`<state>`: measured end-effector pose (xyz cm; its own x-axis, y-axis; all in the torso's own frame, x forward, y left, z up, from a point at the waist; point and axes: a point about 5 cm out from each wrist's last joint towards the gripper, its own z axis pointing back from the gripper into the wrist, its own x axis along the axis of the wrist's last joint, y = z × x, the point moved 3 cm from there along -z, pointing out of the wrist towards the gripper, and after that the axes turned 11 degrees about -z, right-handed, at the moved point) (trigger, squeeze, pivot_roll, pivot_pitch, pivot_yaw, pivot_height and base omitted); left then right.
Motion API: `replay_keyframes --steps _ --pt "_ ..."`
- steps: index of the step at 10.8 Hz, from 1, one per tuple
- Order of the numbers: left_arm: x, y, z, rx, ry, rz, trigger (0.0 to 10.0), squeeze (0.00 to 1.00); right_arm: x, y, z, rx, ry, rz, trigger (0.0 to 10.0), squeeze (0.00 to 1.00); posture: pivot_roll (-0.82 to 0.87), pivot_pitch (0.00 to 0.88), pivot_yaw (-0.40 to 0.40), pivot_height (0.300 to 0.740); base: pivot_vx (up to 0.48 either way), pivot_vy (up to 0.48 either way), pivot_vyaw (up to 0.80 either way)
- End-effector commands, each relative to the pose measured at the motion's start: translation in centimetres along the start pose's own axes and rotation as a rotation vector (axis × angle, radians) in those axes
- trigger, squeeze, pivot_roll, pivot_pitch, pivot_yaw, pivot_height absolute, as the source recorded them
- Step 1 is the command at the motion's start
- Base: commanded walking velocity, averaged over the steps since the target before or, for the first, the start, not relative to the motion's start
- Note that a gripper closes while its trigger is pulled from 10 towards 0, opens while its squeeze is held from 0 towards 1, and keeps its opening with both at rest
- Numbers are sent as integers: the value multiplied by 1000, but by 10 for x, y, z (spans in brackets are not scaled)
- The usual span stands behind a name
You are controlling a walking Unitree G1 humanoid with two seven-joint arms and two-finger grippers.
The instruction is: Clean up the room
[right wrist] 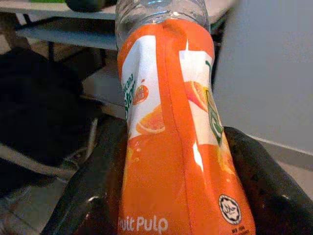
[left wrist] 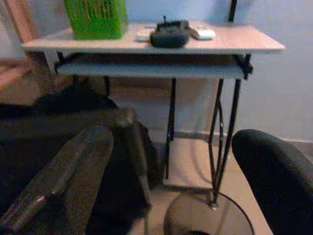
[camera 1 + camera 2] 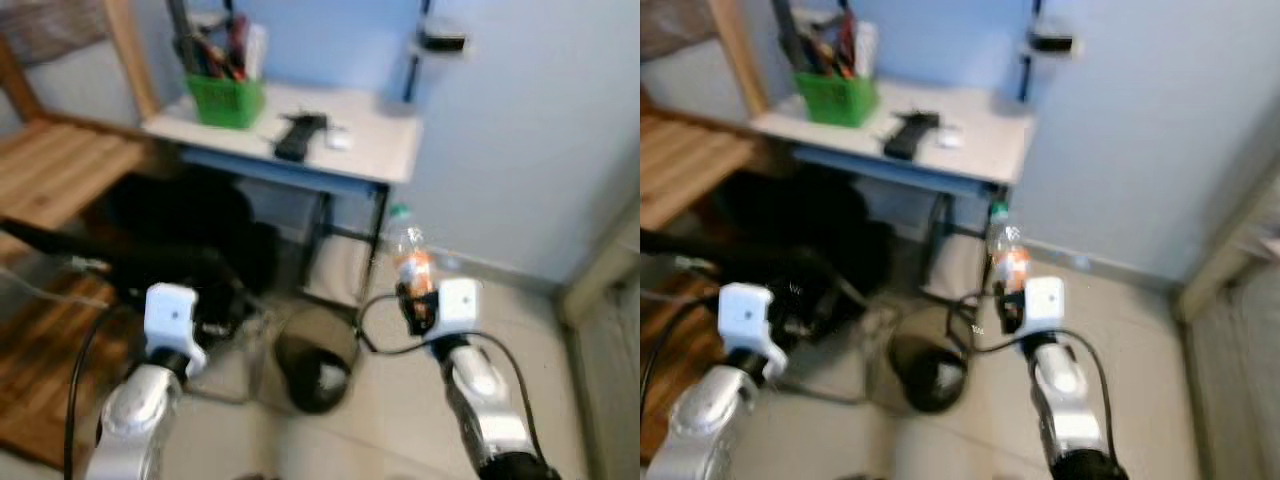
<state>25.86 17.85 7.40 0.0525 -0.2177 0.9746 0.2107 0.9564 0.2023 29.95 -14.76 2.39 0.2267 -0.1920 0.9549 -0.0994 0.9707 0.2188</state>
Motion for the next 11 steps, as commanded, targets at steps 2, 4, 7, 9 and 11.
replay_keyframes --steps 2,4,7,9,11 --pt "2 -8 0 -13 -8 20 10000 0 -3 -10 0 -15 32 6 10000 0 -60 0 8 703 313 364 0" --pt "-3 -13 1 -28 36 -64 10000 0 -1 -8 -4 -1 38 15 10000 0 -51 0 1 703 159 180 0" --pt "1 -17 1 -37 10 -52 10000 0 -1 -6 -6 10 37 23 10000 0 -53 0 0 703 240 -210 0" --pt "4 -19 -1 -40 0 -50 10000 0 -2 -3 -7 13 39 23 10000 0 -61 0 4 703 371 -298 0" --pt "5 -23 -8 -54 -4 -37 10000 0 1 -3 -8 15 31 29 10000 0 -75 0 14 703 401 -259 0"
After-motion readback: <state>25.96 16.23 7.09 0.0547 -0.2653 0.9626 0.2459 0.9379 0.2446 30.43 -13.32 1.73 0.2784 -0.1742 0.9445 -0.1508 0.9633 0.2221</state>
